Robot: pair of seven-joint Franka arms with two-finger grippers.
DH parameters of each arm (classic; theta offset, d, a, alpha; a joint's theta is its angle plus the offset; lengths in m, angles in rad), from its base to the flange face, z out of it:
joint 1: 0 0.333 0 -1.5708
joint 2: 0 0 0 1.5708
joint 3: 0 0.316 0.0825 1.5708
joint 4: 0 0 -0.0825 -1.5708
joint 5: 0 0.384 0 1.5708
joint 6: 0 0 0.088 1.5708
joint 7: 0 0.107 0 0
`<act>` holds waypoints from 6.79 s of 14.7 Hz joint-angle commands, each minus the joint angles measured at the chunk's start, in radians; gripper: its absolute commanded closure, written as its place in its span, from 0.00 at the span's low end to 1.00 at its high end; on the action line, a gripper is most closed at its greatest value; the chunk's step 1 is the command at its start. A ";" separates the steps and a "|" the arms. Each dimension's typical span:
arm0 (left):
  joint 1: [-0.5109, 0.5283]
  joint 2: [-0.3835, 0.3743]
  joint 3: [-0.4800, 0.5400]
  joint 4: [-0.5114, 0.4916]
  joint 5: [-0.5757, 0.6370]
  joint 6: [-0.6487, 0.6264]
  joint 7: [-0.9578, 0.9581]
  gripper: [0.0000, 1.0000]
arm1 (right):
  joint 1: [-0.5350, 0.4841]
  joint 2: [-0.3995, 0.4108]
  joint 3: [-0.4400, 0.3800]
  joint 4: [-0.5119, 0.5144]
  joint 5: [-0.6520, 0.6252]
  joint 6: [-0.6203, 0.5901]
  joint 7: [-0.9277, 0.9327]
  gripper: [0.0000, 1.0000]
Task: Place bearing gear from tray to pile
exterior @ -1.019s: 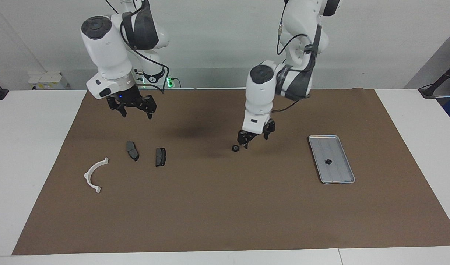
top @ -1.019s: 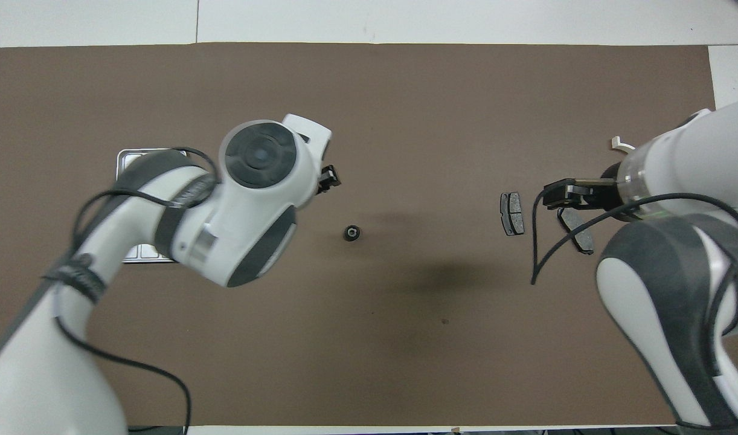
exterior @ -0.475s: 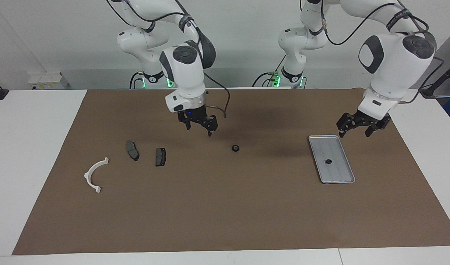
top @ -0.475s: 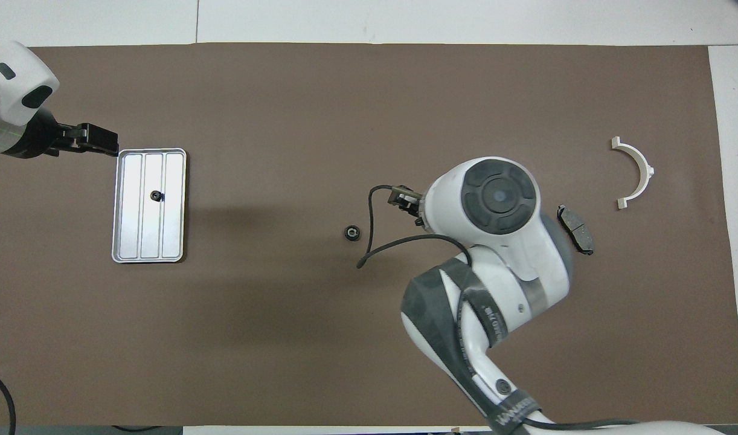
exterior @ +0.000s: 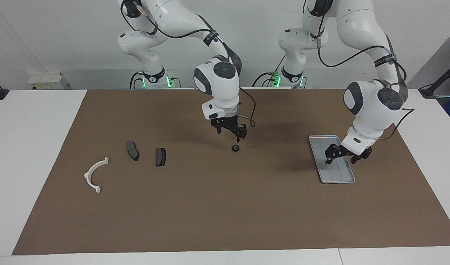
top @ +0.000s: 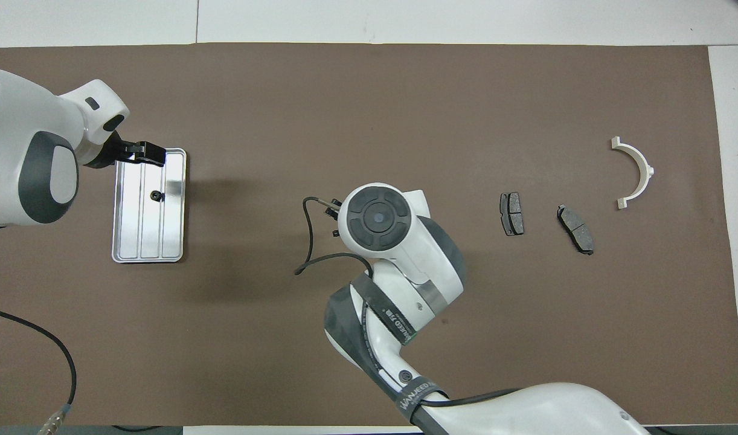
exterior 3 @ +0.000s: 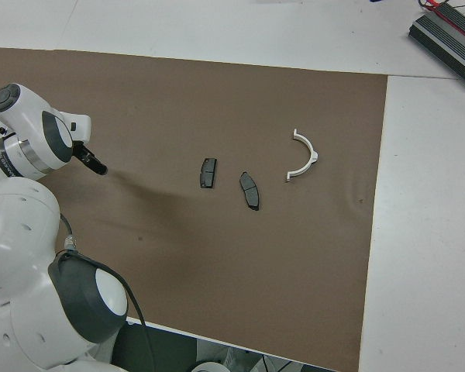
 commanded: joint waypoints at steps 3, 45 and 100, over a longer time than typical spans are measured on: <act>0.018 -0.063 0.003 -0.138 -0.005 0.052 0.028 0.05 | 0.021 0.180 -0.004 0.163 -0.070 -0.003 0.082 0.00; -0.453 -0.159 -0.055 0.145 -0.008 -0.329 -0.913 1.00 | -0.651 -0.012 0.004 0.139 -0.038 -0.210 -1.464 1.00; -0.442 -0.156 -0.038 0.335 0.122 -0.444 -0.904 0.00 | -0.429 -0.191 0.013 0.091 -0.024 -0.403 -0.904 0.00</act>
